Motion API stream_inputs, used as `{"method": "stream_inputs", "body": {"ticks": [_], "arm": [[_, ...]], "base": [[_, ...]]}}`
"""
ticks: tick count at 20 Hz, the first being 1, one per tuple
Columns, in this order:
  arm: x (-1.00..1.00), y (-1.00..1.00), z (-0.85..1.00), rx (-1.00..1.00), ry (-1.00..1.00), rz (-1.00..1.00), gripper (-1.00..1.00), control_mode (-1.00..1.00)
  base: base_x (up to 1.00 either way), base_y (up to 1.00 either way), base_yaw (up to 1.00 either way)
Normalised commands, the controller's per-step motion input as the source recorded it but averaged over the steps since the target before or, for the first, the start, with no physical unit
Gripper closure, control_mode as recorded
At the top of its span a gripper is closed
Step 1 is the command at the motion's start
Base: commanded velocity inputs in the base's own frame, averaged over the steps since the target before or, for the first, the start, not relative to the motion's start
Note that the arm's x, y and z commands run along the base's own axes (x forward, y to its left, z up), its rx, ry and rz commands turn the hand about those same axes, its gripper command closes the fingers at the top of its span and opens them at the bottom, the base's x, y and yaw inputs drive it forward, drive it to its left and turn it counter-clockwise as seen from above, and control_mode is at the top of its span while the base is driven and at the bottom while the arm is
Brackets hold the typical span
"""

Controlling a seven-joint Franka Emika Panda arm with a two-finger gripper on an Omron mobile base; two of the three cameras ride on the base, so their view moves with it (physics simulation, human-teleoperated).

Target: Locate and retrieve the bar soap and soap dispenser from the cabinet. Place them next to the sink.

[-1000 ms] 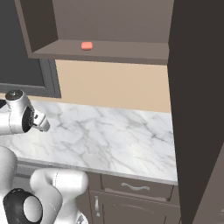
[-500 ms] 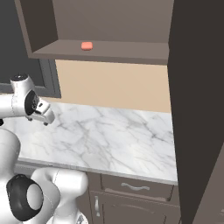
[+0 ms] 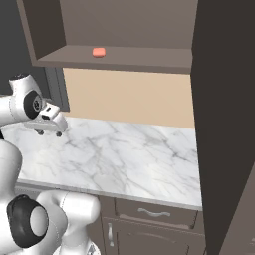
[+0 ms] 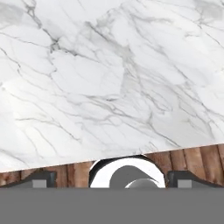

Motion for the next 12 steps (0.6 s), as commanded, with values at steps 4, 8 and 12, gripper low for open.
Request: {"method": "stream_inputs", "body": {"ticks": [4, 8, 12], "arm": [[-0.18, -0.43, 0.40, -0.05, -0.10, 0.16, -1.00, -1.00], [-0.10, -0.30, 0.53, -0.01, -0.06, 0.03, -1.00, -1.00], [-0.28, -0.26, 0.59, 0.01, -0.24, 0.02, -1.00, -1.00]], "base": [[0.00, 0.00, 0.00], [0.00, 0.00, 0.00], [0.00, 0.00, 0.00]]}}
